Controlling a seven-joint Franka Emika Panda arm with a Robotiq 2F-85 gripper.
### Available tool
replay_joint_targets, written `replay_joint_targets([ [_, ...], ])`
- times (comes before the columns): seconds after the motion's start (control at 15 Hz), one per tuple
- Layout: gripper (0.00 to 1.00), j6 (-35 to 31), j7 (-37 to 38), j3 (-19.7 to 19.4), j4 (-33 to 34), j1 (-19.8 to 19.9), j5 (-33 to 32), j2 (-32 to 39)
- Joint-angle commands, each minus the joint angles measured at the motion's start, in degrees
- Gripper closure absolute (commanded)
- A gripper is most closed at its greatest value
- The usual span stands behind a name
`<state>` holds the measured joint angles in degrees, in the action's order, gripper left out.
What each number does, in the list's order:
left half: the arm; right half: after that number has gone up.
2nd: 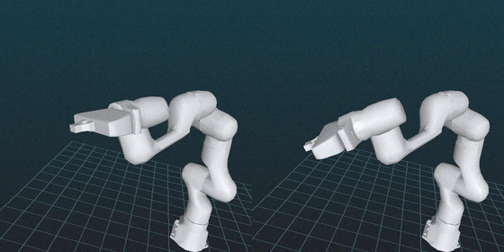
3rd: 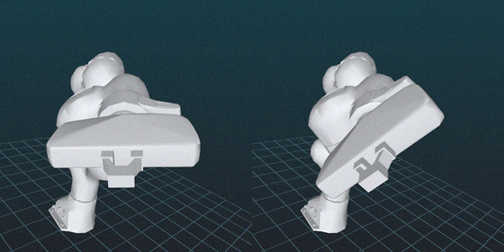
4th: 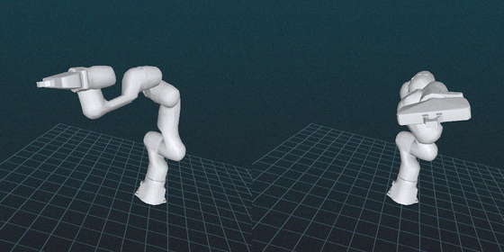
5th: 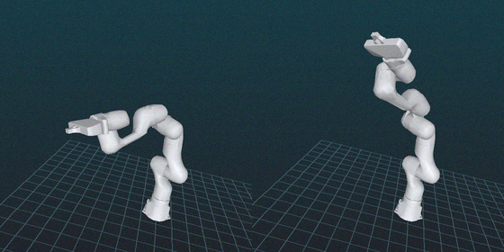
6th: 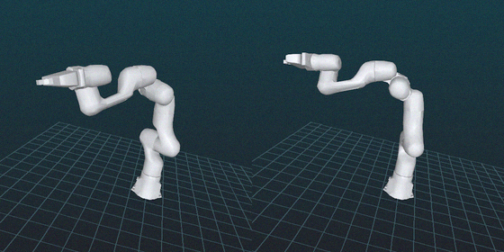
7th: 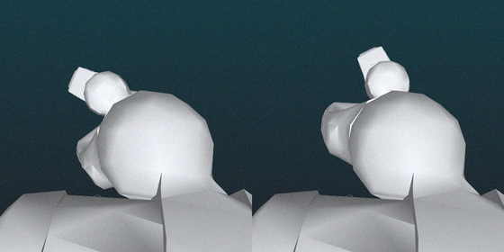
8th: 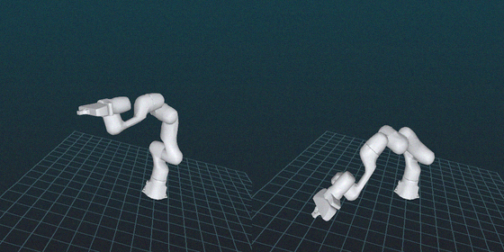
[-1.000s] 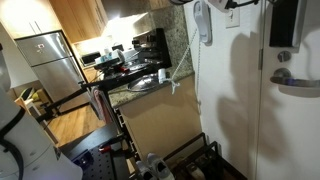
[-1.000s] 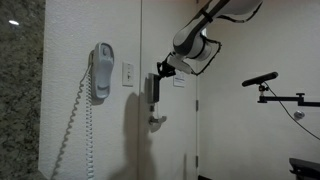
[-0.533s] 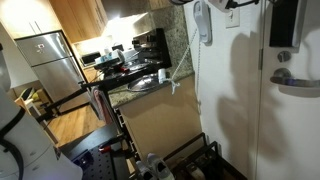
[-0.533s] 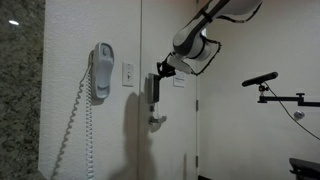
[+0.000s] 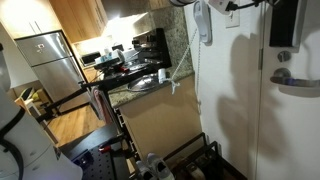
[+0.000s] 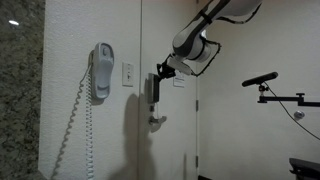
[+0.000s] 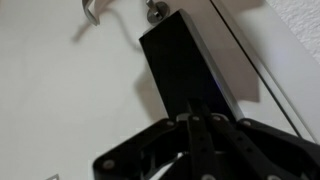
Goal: Push a button on the digital lock on the door
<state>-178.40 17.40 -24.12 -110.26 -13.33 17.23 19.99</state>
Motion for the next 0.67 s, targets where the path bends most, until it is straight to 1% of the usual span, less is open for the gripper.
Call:
replay_joint_targets([
  [0.0, 1.00, 0.1, -0.1, -0.2, 0.5, 0.0, -0.2, 0.1],
  [0.6, 1.00, -1.0, -0.1, -1.3, 1.6, -0.5, -1.4, 1.2],
])
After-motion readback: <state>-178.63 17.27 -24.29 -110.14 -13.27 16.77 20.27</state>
